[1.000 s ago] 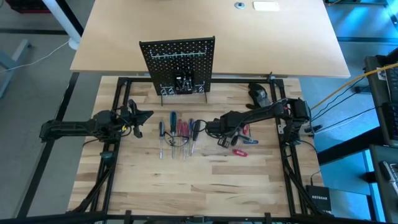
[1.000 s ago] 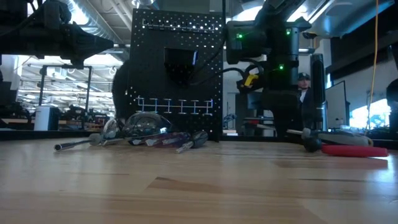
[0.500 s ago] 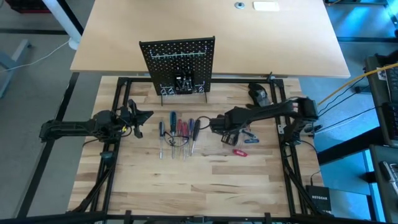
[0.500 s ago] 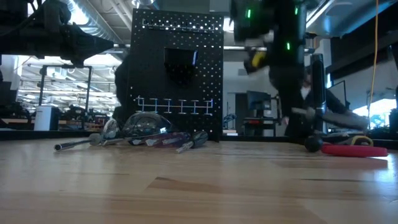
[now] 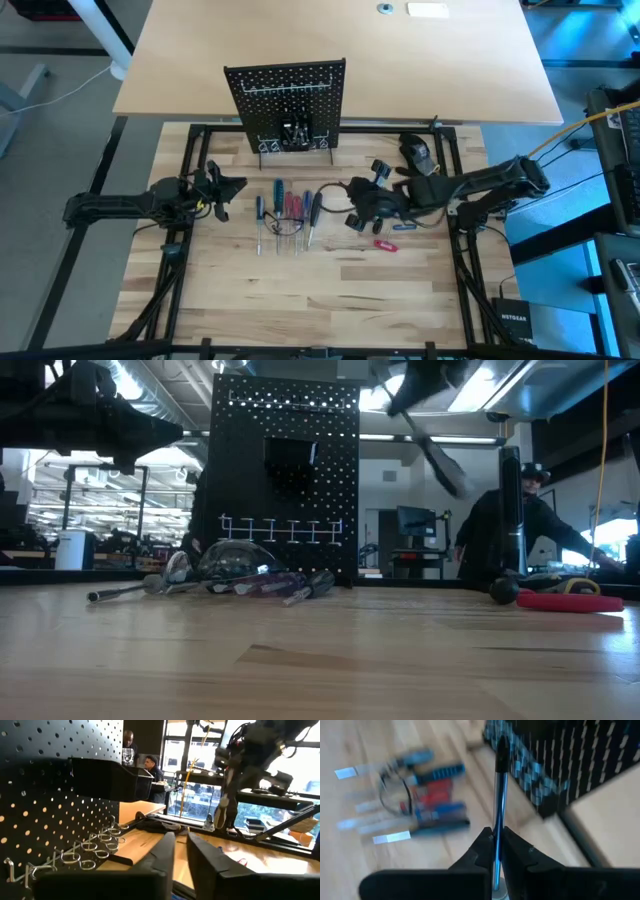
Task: Hang tools onto peg board
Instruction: Hang the black and grey screwdriver on the peg board
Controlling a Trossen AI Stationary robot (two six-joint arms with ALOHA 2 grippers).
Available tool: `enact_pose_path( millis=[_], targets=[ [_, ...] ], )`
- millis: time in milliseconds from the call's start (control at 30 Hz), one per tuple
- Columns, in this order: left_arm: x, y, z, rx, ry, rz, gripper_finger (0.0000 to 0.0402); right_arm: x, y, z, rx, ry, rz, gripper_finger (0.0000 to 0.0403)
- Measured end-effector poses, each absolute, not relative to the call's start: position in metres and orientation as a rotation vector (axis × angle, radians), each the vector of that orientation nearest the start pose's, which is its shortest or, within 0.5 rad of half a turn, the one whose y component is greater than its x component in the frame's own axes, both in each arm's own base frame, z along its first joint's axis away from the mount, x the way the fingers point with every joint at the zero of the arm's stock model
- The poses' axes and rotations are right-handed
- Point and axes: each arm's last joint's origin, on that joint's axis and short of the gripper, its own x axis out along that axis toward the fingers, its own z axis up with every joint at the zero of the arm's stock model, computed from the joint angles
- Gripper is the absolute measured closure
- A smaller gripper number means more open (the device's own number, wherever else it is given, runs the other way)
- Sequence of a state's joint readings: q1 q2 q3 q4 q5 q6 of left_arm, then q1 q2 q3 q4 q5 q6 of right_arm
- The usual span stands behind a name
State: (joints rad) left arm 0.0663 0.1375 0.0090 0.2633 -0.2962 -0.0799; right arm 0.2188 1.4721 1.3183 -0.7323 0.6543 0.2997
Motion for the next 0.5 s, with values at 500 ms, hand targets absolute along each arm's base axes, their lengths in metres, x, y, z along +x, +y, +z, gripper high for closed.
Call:
enact_pose_path(
  millis=[500],
  targets=[
    [0.112,0.01,0.215,-0.13,-0.278,0.221,0.0233,0.32,0.067,0.336,-0.213,0.018,-0.245,0.0381]
  ],
)
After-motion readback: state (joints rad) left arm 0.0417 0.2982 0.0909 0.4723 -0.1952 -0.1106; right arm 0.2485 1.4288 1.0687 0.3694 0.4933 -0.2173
